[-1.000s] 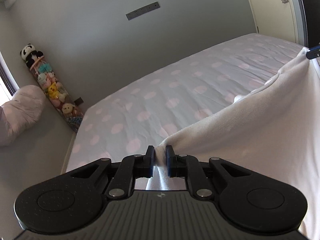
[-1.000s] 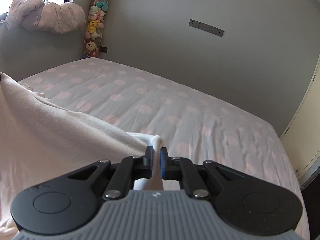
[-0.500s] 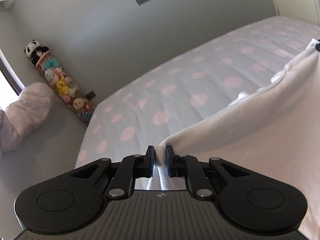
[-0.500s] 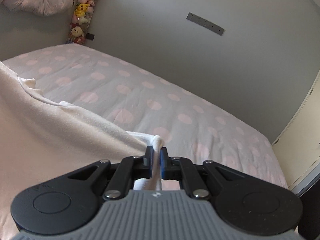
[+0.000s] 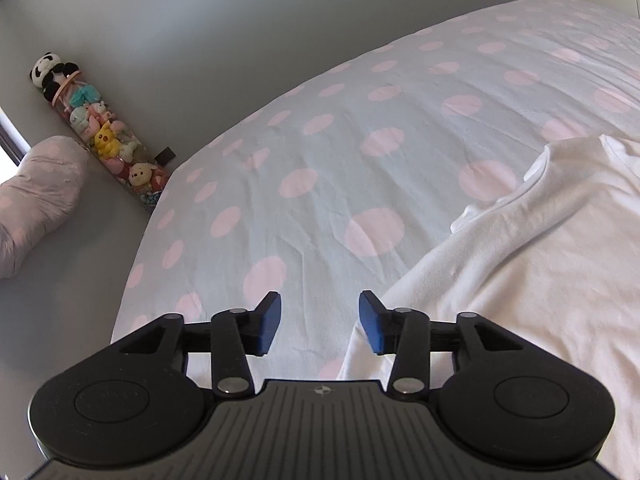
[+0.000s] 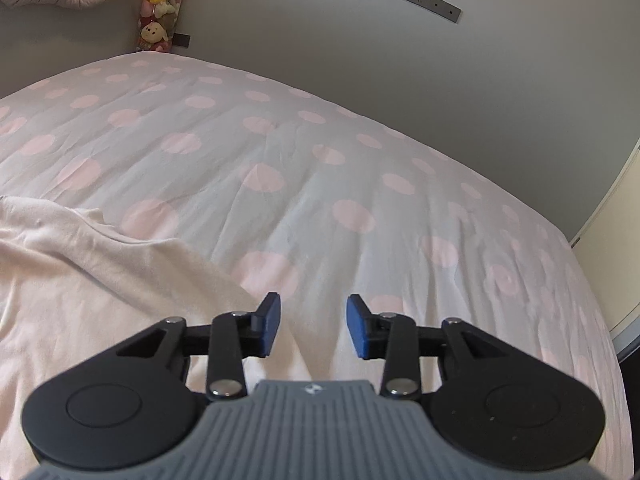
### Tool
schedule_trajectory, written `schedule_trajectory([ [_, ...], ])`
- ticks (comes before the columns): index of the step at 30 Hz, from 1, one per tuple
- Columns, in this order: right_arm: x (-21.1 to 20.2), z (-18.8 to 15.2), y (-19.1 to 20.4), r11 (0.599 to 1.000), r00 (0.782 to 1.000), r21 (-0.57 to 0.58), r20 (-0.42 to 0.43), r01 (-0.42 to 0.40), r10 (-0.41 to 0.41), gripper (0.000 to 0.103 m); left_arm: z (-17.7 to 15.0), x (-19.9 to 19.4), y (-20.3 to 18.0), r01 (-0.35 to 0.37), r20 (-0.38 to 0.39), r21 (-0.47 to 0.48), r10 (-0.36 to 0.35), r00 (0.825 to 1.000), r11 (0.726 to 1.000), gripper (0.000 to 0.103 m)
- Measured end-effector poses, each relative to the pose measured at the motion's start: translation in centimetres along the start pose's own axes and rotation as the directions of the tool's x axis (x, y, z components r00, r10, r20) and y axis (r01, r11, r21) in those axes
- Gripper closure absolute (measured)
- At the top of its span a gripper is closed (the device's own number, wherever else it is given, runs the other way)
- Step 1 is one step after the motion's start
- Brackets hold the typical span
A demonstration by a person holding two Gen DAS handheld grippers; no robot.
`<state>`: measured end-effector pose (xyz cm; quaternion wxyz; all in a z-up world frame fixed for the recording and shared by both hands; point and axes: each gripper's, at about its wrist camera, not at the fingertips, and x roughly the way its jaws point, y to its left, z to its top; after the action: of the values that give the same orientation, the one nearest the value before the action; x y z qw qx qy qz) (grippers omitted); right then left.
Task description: Fold clothes
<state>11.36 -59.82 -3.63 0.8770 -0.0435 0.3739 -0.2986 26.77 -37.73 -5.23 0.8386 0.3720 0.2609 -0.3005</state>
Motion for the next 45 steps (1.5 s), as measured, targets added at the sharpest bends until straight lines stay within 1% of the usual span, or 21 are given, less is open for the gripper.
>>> schedule_trajectory([
  [4,-2.0,-1.9,-0.5,0.999,0.999,0.027,-0.03,-0.022,0.023,0.063,-2.0,-2.3,0.8,0.033,-0.023,-0.026,-0.034,0.999,0.999,0.061],
  [9,-5.0,-5.6,-0.6,0.996,0.994,0.073,-0.085,-0.059,0.065,0.063,-5.9,-5.8,1.6,0.088,-0.065,-0.075,-0.093,0.994,0.993,0.059],
  [14,-8.2,-10.0,-0.3,0.985,0.981,0.139,-0.149,-0.105,0.126,0.063,-10.9,-9.2,1.1,0.146,-0.132,-0.094,-0.158,0.979,0.985,0.058],
  [18,-10.8,-14.0,0.2,0.965,0.96,0.216,-0.204,-0.147,0.192,0.063,-15.5,-11.5,1.1,0.19,-0.186,-0.165,-0.22,0.958,0.968,0.058],
  [21,-13.0,-17.0,0.8,0.946,0.939,0.274,-0.246,-0.172,0.242,0.063,-19.1,-13.1,1.1,0.217,-0.227,-0.234,-0.27,0.936,0.948,0.058],
  [25,-16.1,-21.1,1.4,0.902,0.899,0.377,-0.287,-0.211,0.33,0.061,-23.3,-15.0,0.7,0.23,-0.259,-0.298,-0.31,0.915,0.927,0.058],
  [27,-17.5,-22.7,1.9,0.878,0.879,0.423,-0.3,-0.226,0.371,0.06,-25.1,-15.6,0.6,0.222,-0.267,-0.331,-0.317,0.91,0.917,0.057],
  [29,-19.0,-24.2,2.6,0.85,0.858,0.469,-0.309,-0.238,0.41,0.059,-26.7,-16.1,0.7,0.211,-0.268,-0.378,-0.325,0.907,0.901,0.057],
  [32,-20.4,-25.9,3.6,0.803,0.824,0.538,-0.313,-0.256,0.472,0.059,-28.9,-16.7,0.9,0.214,-0.253,-0.459,-0.358,0.899,0.863,0.057],
  [34,-21.0,-26.9,4.2,0.774,0.801,0.577,-0.319,-0.26,0.506,0.059,-29.8,-17.0,0.6,0.227,-0.237,-0.495,-0.382,0.893,0.839,0.057],
  [37,-21.6,-28.2,5.3,0.752,0.783,0.605,-0.324,-0.261,0.532,0.06,-30.7,-17.3,-0.1,0.246,-0.217,-0.525,-0.407,0.887,0.815,0.057],
  [38,-21.6,-28.5,5.7,0.749,0.779,0.611,-0.329,-0.256,0.535,0.06,-31.0,-17.3,-0.4,0.248,-0.214,-0.533,-0.412,0.886,0.809,0.057],
  [40,-21.4,-29.0,6.1,0.738,0.776,0.628,-0.328,-0.247,0.538,0.065,-31.5,-17.0,-0.9,0.24,-0.213,-0.548,-0.411,0.886,0.801,0.057],
  [42,-21.3,-29.0,6.3,0.73,0.783,0.637,-0.313,-0.246,0.538,0.083,-31.9,-16.8,-1.3,0.228,-0.202,-0.562,-0.399,0.894,0.795,0.057],
  [43,-21.4,-28.9,6.4,0.726,0.785,0.641,-0.305,-0.25,0.539,0.086,-32.1,-16.7,-1.5,0.227,-0.192,-0.568,-0.395,0.899,0.792,0.057],
  [45,-21.5,-28.3,6.5,0.703,0.786,0.658,-0.272,-0.27,0.556,0.092,-32.2,-16.7,-1.7,0.227,-0.177,-0.572,-0.389,0.904,0.788,0.057],
])
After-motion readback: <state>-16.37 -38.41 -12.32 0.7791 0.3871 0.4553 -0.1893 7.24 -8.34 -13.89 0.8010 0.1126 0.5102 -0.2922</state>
